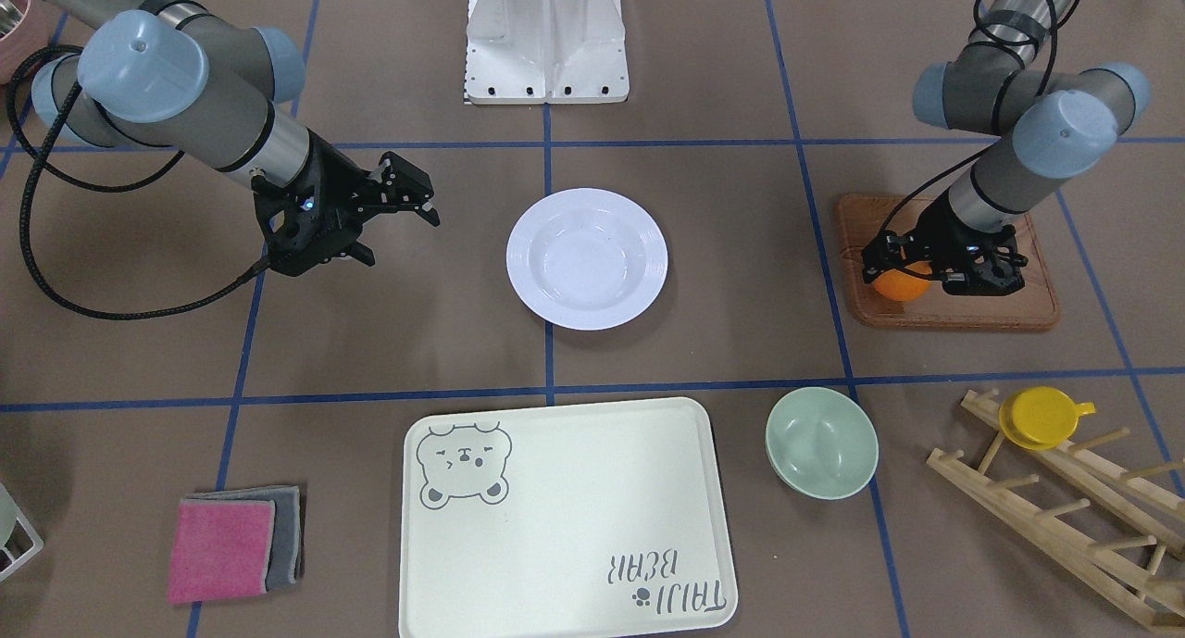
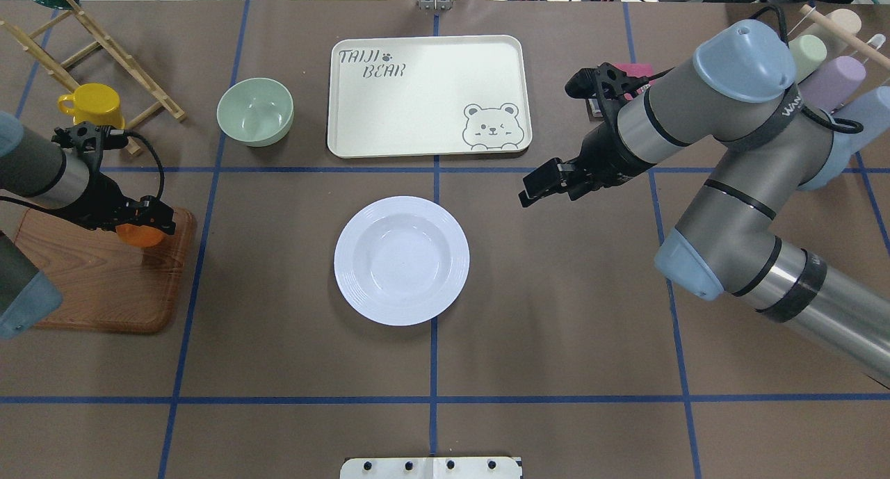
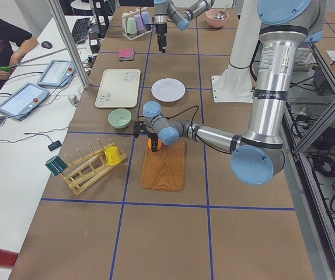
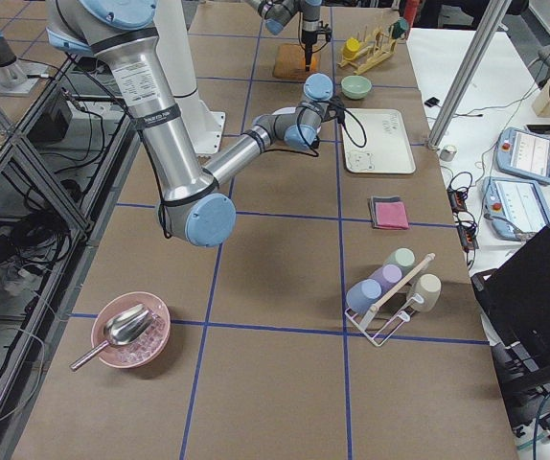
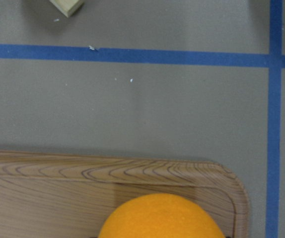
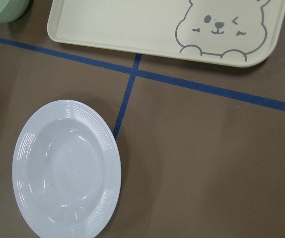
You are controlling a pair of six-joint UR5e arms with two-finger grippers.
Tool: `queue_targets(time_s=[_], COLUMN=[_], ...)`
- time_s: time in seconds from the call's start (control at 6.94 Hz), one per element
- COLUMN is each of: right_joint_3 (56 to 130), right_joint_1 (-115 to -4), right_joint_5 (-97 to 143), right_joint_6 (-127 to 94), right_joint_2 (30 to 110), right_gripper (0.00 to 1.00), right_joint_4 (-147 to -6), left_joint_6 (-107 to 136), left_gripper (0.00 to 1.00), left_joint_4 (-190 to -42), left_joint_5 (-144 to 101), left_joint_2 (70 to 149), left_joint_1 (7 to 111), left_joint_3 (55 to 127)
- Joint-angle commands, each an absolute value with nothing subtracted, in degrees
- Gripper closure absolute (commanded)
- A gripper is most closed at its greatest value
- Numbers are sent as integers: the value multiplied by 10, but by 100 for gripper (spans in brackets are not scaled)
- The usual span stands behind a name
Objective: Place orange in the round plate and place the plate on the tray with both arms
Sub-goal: 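Carry the orange with the left gripper and lower it into the white plate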
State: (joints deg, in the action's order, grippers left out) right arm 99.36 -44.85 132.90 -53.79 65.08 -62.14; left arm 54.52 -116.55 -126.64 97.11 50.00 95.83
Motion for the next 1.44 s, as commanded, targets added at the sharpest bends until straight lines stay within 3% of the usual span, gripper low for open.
queue_targets(time_s=[0.0, 0.29, 0.58, 1.01, 1.15, 1.3], right_joint_3=[990, 987, 979, 928, 928, 928], right_joint_1=[-445, -439, -426, -403, -402, -402], right_joint_5=[1329, 1329, 1325, 1297, 1297, 1297], right_joint_6=[-544, -571, -641, -751, -751, -751], right_joint_2=[647, 645, 638, 628, 628, 629], right_gripper=[0, 0, 0, 0, 0, 0], right_joint_4=[-622, -617, -558, -432, -431, -431], left_joint_6=[578, 712, 779, 790, 788, 785], left_gripper=[29, 29, 29, 28, 23, 10], left_joint_4=[-972, -907, -907, -912, -914, -915], left_joint_5=[-1272, -1212, -1177, -1146, -1146, -1145], left_joint_2=[1057, 1181, 1276, 1323, 1322, 1322], left_joint_1=[499, 401, 350, 295, 293, 293], left_joint_3=[1040, 1033, 971, 933, 933, 933])
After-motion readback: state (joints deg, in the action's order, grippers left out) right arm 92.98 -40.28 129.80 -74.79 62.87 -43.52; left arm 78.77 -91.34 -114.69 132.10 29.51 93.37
